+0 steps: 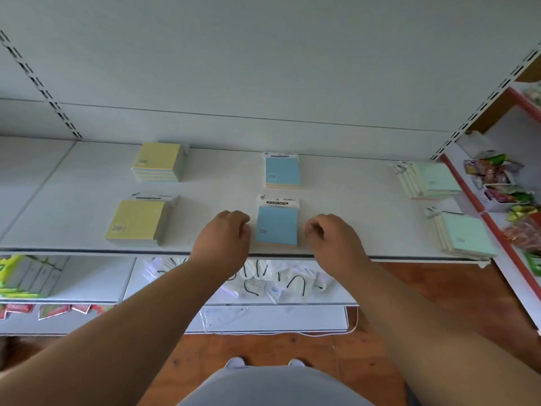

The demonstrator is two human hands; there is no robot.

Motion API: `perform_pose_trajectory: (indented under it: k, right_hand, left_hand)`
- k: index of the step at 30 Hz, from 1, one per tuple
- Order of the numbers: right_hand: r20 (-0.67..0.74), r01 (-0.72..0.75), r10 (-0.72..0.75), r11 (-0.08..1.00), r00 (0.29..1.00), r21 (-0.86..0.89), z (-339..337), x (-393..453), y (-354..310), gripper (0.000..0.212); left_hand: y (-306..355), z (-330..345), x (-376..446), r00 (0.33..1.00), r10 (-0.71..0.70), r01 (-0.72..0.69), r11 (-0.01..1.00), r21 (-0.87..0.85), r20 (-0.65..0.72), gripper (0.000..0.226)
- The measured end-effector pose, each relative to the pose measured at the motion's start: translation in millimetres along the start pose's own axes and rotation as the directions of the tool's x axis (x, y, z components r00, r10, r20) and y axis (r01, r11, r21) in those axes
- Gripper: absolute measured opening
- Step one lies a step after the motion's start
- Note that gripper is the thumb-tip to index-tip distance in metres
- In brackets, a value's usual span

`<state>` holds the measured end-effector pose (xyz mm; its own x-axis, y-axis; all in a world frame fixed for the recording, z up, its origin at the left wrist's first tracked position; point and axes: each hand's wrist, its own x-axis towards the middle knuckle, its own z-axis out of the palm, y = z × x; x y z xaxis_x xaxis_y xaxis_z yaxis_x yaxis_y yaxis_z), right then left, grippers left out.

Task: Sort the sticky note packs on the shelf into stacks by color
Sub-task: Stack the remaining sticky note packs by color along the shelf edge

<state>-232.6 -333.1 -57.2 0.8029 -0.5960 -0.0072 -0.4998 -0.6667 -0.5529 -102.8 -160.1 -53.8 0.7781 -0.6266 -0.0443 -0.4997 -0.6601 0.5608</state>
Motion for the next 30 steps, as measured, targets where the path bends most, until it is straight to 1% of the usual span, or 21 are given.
perform_pose_trajectory:
  k: [1,2,4,5,7,10,13,18,21,26,30]
  right_hand:
    - [0.041,0.045,-0.045,0.999,0.998,0.008,-5.0,-4.4,4.6,0.017]
    - [0.082,0.096,-0.095,0.995,0.992,-0.002,-7.7,-7.0,7.3,0.018]
    - [0.142,0.179,-0.169,0.982,0.975,-0.064,-6.6,-6.1,7.5,0.028]
    - [0.152,0.206,-0.191,0.974,0.970,-0.092,-3.7,-4.4,5.6,0.029]
    - [0.138,0.233,-0.217,0.966,0.966,-0.114,0.4,-2.8,-0.2,0.026]
    - [0.094,0.223,-0.215,0.971,0.972,-0.089,1.6,-4.4,3.4,0.024]
    - [0.086,0.206,-0.198,0.974,0.976,-0.094,-1.8,-8.0,12.1,0.024]
    - [0.083,0.210,-0.200,0.970,0.976,-0.122,-4.5,-7.7,14.4,0.026]
    - [0.074,0.236,-0.228,0.963,0.971,-0.131,-4.0,-8.8,14.5,0.026]
    - [0.077,0.258,-0.250,0.958,0.965,-0.125,-4.0,-11.6,14.6,0.021]
    - [0.103,0.248,-0.236,0.960,0.966,-0.127,-5.7,-11.4,13.9,0.017]
  left_hand:
    - [-5.2,-2.9,-4.1,0.999,0.050,-0.050,0.999,0.016,0.010,0.023]
    - [-9.4,-4.1,-6.0,0.994,0.108,-0.110,0.993,0.048,0.030,0.021]
    - [-10.2,-3.9,-3.8,0.979,0.180,-0.192,0.971,0.141,0.096,0.021]
    - [-7.2,-3.5,-1.8,0.976,0.182,-0.201,0.965,0.171,0.121,0.021]
    - [1.5,-3.5,0.2,0.976,0.165,-0.191,0.961,0.199,0.138,0.020]
    - [6.3,0.6,0.5,0.971,0.195,-0.222,0.951,0.214,0.140,0.019]
    - [11.8,7.0,-1.1,0.961,0.227,-0.257,0.943,0.212,0.158,0.018]
    - [17.6,8.8,3.3,0.963,0.184,-0.222,0.955,0.197,0.196,0.013]
    - [17.2,6.6,4.4,0.960,0.180,-0.225,0.953,0.203,0.216,0.020]
    - [16.7,7.0,5.7,0.960,0.173,-0.222,0.949,0.225,0.219,0.019]
    - [18.2,5.4,8.6,0.959,0.147,-0.206,0.949,0.237,0.243,0.014]
